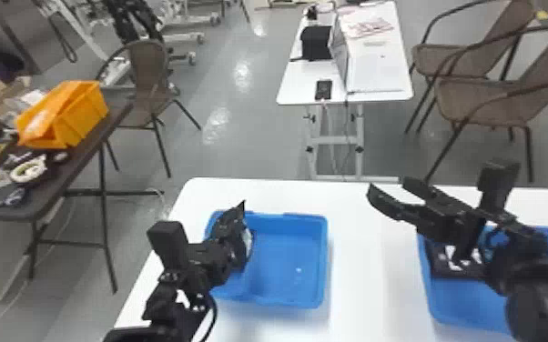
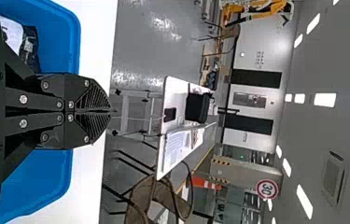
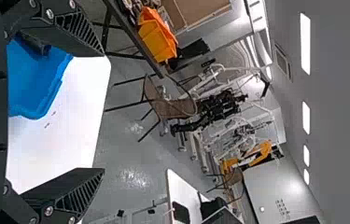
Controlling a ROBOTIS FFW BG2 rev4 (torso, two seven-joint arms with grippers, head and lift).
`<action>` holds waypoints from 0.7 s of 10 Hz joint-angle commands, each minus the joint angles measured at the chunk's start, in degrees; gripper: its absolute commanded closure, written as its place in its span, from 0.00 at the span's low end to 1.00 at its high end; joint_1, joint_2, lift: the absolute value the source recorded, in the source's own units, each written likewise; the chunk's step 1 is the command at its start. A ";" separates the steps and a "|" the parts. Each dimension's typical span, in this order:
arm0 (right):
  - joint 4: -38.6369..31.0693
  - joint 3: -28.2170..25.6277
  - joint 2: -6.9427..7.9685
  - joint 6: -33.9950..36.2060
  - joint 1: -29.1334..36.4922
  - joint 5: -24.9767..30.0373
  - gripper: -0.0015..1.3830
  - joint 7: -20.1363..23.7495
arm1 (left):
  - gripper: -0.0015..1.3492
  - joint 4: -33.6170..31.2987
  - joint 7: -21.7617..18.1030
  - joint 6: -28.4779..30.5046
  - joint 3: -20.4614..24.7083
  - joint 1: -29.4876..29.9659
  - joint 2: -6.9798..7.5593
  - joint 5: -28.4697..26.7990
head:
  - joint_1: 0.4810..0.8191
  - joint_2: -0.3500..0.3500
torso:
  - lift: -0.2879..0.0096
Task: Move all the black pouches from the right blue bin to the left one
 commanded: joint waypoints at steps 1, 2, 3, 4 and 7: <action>-0.02 -0.29 -0.24 0.27 0.07 0.28 0.11 0.43 | 0.84 3.65 -0.18 -4.13 -1.48 -0.76 1.35 4.00 | 0.63 0.79 | 0.97; 0.16 -0.56 -0.41 0.44 0.07 0.81 0.11 1.23 | 0.43 5.05 -0.18 -7.47 -2.19 -0.59 1.96 6.64 | 0.63 0.78 | 0.97; -0.19 -1.17 -0.50 0.44 0.60 1.51 0.11 1.31 | 0.02 5.05 -0.18 -9.14 -2.27 -0.50 2.32 6.73 | 0.63 0.78 | 0.97; -1.34 -2.67 -0.50 0.27 1.83 3.27 0.11 1.23 | 0.00 4.70 -0.18 -9.93 -2.45 -0.59 2.23 6.73 | 0.63 0.77 | 0.97; -5.03 -9.70 -0.41 1.94 7.99 9.51 0.11 0.96 | 0.06 2.68 0.18 -13.53 -2.10 1.08 0.47 9.37 | 0.63 0.71 | 0.97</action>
